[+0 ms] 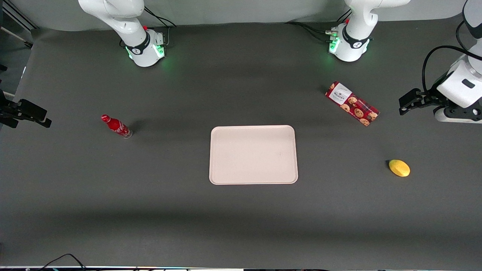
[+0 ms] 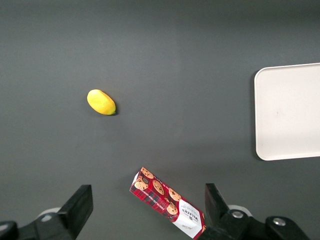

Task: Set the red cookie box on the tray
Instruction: 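Move the open left gripper toward the red plaid cookie box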

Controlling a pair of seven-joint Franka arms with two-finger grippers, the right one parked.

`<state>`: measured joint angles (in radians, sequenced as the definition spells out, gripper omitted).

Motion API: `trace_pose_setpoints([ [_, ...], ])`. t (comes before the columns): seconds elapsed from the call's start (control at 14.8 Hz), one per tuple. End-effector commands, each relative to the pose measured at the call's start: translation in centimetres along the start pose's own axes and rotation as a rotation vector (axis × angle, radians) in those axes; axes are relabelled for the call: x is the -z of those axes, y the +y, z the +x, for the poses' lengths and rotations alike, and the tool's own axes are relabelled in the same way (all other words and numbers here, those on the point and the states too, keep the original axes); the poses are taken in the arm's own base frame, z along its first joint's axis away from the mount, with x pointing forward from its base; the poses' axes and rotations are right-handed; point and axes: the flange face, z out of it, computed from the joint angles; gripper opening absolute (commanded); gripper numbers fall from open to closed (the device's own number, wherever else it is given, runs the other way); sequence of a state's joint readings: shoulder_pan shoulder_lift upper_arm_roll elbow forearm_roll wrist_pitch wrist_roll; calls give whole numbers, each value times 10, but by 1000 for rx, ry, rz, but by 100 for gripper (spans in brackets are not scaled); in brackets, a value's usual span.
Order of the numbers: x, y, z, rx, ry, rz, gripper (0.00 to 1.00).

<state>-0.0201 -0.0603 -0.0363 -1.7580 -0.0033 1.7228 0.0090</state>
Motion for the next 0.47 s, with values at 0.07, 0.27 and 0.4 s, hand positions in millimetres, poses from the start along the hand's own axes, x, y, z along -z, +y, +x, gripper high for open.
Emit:
trace_pose_setpoints([
  [0.07, 5, 1, 3, 5, 1, -8, 100],
  [0.27, 3, 0, 5, 8, -2, -10, 100],
  [0.4, 3, 0, 6, 7, 0, -11, 100],
])
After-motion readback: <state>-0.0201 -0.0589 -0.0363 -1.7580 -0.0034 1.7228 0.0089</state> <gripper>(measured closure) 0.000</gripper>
